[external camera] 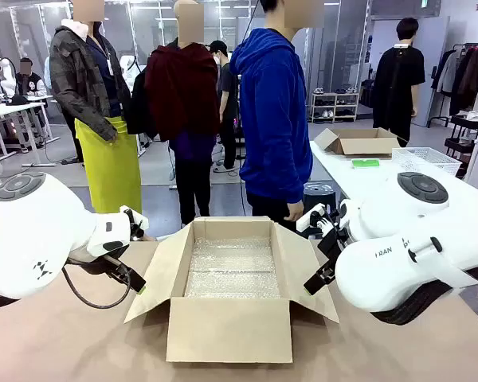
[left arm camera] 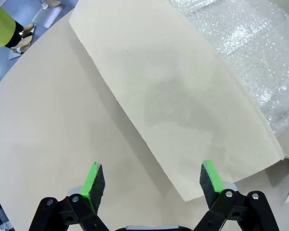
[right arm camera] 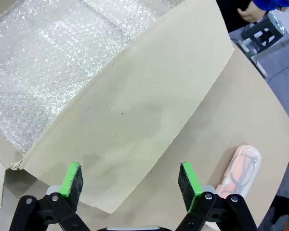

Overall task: Pack the glasses set securely to prepare it for shipping.
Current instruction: Place the Glasses case inside the Package Box.

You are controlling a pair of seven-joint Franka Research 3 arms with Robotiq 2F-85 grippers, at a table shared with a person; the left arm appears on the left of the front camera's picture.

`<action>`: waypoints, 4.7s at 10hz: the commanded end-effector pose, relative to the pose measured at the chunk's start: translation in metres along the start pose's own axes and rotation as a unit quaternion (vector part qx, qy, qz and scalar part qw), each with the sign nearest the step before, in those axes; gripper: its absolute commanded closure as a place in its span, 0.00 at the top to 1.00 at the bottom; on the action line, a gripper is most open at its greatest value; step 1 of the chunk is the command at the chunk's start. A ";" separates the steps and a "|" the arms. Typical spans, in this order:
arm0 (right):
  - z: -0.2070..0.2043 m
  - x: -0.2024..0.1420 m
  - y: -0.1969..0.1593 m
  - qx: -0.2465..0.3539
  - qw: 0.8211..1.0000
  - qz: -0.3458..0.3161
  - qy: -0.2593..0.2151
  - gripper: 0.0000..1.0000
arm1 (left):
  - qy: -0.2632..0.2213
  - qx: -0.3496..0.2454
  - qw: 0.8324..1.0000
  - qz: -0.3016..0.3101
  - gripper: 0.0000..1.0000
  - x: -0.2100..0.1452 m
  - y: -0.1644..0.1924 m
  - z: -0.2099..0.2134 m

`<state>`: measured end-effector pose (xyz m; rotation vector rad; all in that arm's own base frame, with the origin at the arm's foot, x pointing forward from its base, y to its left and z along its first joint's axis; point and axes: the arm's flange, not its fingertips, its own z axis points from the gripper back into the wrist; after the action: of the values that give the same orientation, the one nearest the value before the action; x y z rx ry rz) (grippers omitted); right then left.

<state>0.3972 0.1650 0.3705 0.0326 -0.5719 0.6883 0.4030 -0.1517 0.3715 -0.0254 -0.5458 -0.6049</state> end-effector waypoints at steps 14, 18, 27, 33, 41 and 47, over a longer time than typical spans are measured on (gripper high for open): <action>0.065 0.006 -0.111 -0.007 0.990 -0.117 0.077 1.00 | -0.039 -0.199 0.972 -0.117 1.00 -0.018 0.052 0.135; 0.011 -0.022 -0.184 0.007 0.968 -0.197 0.158 1.00 | -0.114 -0.251 0.945 -0.175 1.00 -0.056 0.044 0.176; -0.079 -0.033 -0.207 0.023 0.955 -0.230 0.186 1.00 | -0.098 -0.247 0.950 -0.167 1.00 -0.033 0.058 0.177; -0.089 -0.032 -0.213 0.036 0.947 -0.251 0.195 0.65 | -0.098 -0.247 0.950 -0.167 1.00 -0.033 0.058 0.177; 0.044 0.064 -0.180 0.074 0.975 -0.106 0.181 0.43 | -0.098 -0.247 0.950 -0.167 1.00 -0.033 0.058 0.177; 0.005 0.253 -0.038 0.168 0.936 0.272 0.147 0.43 | -0.098 -0.247 0.950 -0.167 1.00 -0.033 0.058 0.177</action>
<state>0.5466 0.2638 0.5059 0.1124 -0.1871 1.1805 0.3270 -0.0566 0.5130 -0.4532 -0.5739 -1.0470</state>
